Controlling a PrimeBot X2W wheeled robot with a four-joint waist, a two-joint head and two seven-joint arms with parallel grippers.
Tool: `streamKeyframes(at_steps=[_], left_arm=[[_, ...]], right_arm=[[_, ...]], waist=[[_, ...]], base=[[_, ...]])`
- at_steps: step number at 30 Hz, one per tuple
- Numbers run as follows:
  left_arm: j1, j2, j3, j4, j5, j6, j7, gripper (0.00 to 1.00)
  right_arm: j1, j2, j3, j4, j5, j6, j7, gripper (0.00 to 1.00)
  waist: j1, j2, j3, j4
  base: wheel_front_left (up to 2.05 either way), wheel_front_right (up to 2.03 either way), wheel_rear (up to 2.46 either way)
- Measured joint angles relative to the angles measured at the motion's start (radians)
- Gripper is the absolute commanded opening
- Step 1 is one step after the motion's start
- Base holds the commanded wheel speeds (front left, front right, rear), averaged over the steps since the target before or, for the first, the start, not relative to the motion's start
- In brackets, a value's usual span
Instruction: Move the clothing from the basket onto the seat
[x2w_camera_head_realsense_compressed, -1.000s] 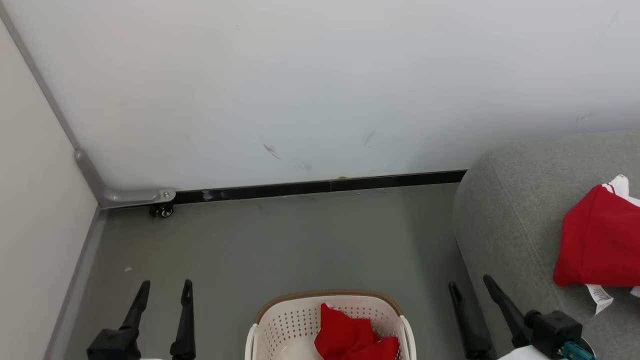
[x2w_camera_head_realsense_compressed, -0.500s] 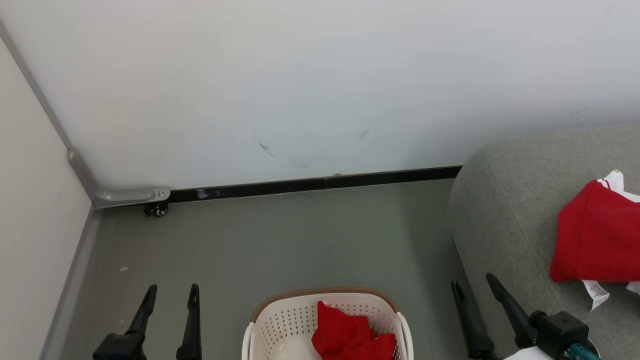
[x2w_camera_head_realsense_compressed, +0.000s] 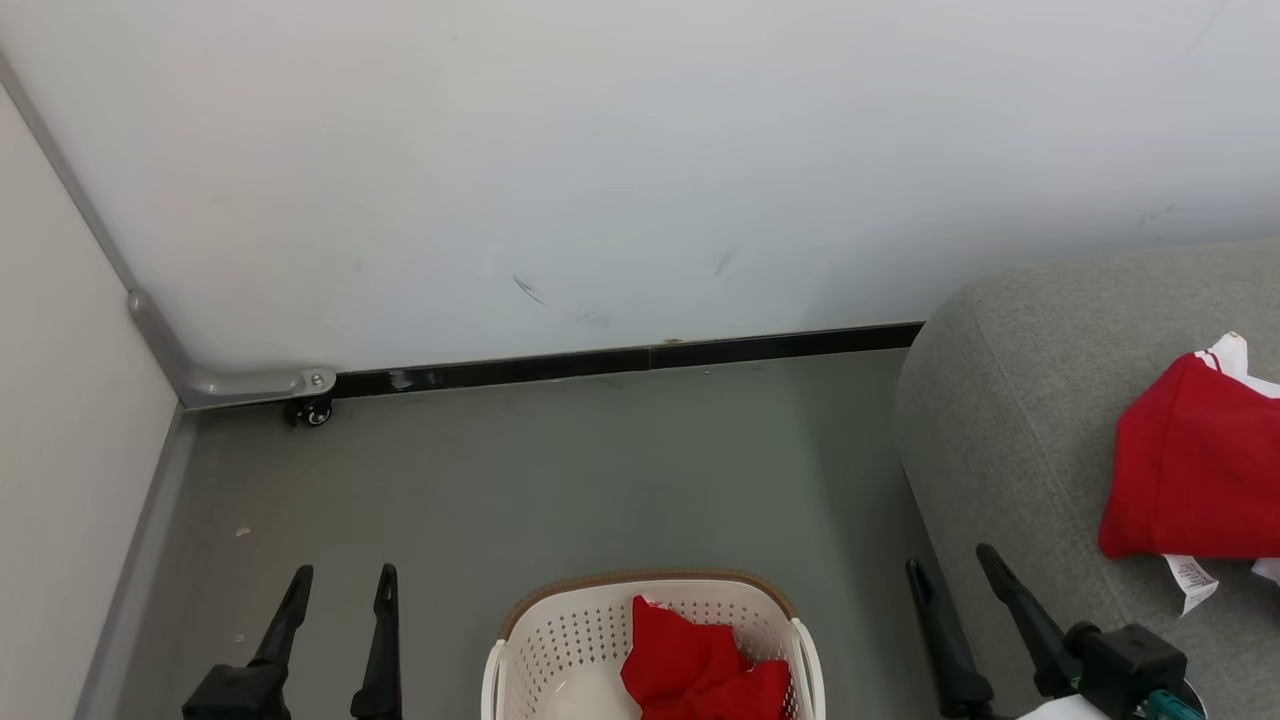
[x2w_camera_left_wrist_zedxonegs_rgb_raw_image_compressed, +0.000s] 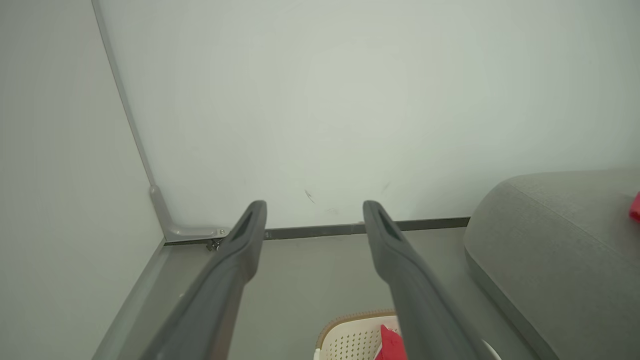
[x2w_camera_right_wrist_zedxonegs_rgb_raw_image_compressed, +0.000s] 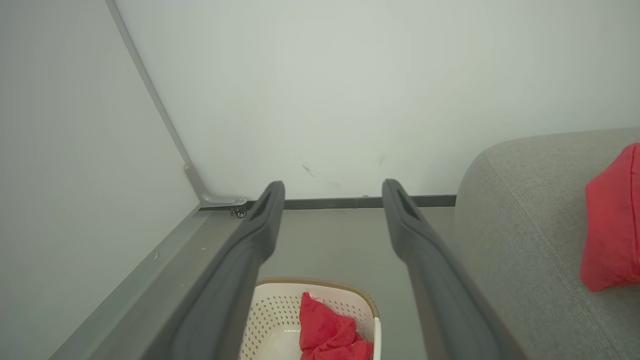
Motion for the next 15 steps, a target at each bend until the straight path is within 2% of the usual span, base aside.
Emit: streamKeyframes(at_steps=[15], left_arm=[[0.0,-0.005,0.0,-0.003,0.012,-0.014,0.0,1.0]], right_arm=[[0.005,0.001,-0.009,-0.031,0.0,0.0,0.008,1.0]], waist=[[0.0,0.0,0.012,-0.019]], base=[[0.0,0.0,0.0]])
